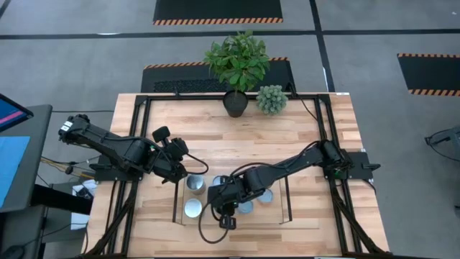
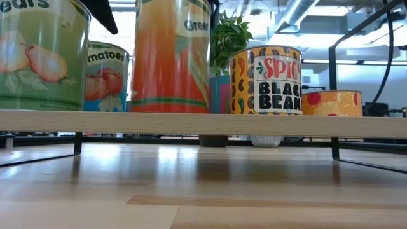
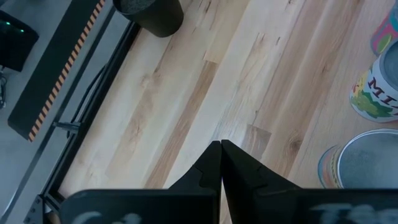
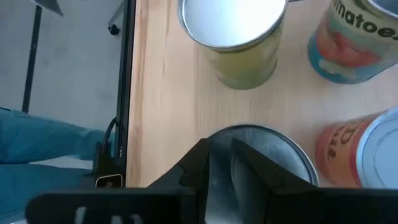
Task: Pick and place cans onto a shelf
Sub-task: Put the orange bean can on the shelf aligned with the orange mix fruit can
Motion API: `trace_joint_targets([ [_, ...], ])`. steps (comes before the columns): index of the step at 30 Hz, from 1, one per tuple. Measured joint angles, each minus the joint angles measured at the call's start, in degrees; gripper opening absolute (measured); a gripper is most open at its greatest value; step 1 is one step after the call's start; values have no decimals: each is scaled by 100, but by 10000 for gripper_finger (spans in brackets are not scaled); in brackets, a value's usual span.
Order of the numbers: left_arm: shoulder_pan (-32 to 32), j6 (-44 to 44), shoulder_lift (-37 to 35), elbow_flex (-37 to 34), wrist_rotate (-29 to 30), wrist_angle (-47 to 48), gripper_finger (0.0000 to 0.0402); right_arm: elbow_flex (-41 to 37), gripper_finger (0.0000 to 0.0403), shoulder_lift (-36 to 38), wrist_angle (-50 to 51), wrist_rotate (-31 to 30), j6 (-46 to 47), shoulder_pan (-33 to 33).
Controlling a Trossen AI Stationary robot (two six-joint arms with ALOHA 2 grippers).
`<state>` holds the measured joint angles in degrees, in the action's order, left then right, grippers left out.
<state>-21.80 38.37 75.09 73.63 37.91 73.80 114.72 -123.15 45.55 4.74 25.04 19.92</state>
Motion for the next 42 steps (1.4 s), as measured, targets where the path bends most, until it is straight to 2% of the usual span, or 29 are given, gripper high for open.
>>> trace_joint_targets([
  [12,-2,-149,-2,0,-1,3,0,0,91,0,-218,-29,-22,-50],
  [17,-1,-153,-2,0,0,4,0,162,91,38,-145,-387,-203,-92],
  [21,-1,-127,-2,0,-2,4,0,712,91,66,1070,-995,-223,1],
  [23,-1,-123,-2,0,-2,2,0,860,91,75,1738,-1400,30,137],
  [26,-2,-122,-2,0,-2,2,0,861,91,72,2415,-1649,683,325],
  [30,0,-121,-2,0,-2,2,0,861,91,72,2821,-1685,1210,448],
  [42,-2,-114,-2,0,-2,2,0,598,91,-3,2530,-1309,1262,433],
])
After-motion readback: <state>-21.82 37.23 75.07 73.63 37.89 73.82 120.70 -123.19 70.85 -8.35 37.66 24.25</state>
